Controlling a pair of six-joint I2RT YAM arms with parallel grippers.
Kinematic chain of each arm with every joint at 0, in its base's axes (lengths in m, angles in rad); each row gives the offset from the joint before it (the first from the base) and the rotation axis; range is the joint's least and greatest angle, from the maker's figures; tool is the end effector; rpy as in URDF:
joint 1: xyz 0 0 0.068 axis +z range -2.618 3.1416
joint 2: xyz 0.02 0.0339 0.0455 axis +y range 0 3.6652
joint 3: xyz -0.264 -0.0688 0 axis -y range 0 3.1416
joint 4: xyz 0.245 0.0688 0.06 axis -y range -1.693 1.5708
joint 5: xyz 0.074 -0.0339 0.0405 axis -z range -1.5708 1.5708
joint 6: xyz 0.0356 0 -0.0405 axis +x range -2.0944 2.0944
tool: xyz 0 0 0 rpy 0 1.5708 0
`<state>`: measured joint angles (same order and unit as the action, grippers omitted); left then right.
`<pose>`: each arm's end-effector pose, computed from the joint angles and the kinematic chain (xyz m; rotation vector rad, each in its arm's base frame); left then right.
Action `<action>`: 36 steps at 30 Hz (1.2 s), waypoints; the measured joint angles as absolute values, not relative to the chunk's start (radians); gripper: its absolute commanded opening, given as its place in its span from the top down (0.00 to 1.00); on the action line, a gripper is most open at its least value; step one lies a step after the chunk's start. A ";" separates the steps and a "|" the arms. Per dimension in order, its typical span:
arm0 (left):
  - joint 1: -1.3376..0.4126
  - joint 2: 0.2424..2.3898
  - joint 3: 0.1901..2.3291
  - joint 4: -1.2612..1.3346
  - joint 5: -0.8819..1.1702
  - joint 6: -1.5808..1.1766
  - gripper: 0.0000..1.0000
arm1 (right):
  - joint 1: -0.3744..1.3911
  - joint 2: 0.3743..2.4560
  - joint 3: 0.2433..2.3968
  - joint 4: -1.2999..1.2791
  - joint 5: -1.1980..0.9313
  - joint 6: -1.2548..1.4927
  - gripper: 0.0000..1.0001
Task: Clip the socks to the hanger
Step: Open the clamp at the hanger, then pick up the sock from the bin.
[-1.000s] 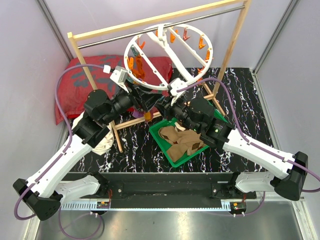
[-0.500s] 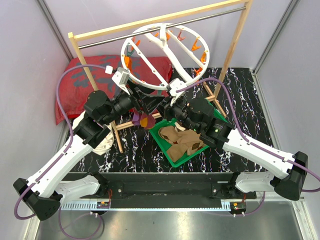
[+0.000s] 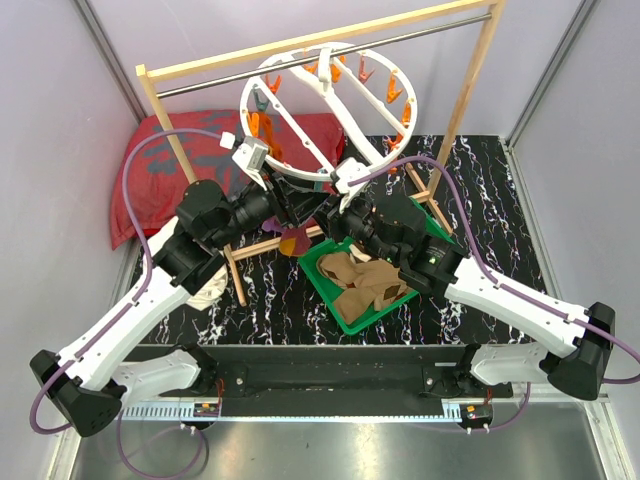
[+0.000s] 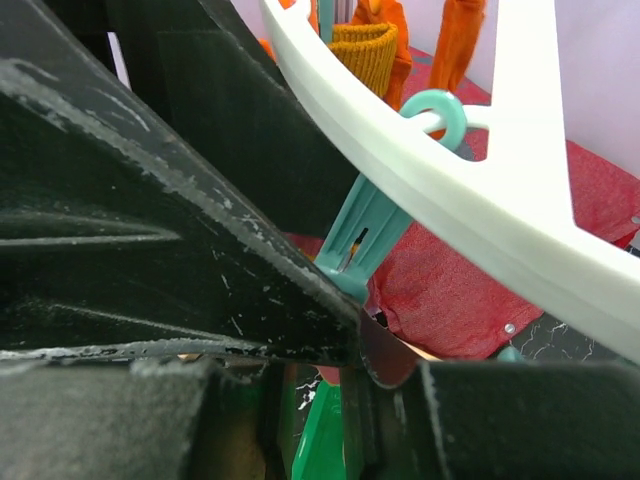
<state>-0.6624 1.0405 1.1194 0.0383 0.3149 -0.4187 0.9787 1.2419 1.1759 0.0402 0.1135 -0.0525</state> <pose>0.1770 -0.1520 0.4330 0.4585 1.4898 -1.0970 0.1666 0.2404 0.4042 -0.7251 1.4625 0.6267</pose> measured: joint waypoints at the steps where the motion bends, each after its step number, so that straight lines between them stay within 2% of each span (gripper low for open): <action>1: -0.664 1.040 1.119 0.038 0.313 -0.422 0.58 | 0.979 1.242 1.176 0.039 0.114 -0.054 0.93; 5: -0.670 1.040 1.119 0.035 0.292 -0.444 0.70 | 0.979 1.239 1.169 0.037 0.117 -0.055 0.88; 12: -0.670 1.048 1.119 0.039 0.240 -0.504 0.87 | 0.980 1.189 1.113 0.053 0.131 -0.046 0.62; 19: -0.664 1.057 1.119 0.047 0.202 -0.522 0.91 | 0.989 1.158 1.060 0.030 0.162 -0.024 0.36; 22: -0.664 1.058 1.119 0.045 0.194 -0.522 0.91 | 0.989 1.147 1.033 0.024 0.194 -0.001 0.30; 32: -0.664 1.060 1.119 0.037 0.170 -0.521 0.91 | 0.968 1.066 0.934 -0.145 0.400 0.202 0.27; 36: -0.664 1.062 1.119 0.030 0.162 -0.522 0.91 | 0.824 1.052 0.876 -0.263 0.400 0.347 0.28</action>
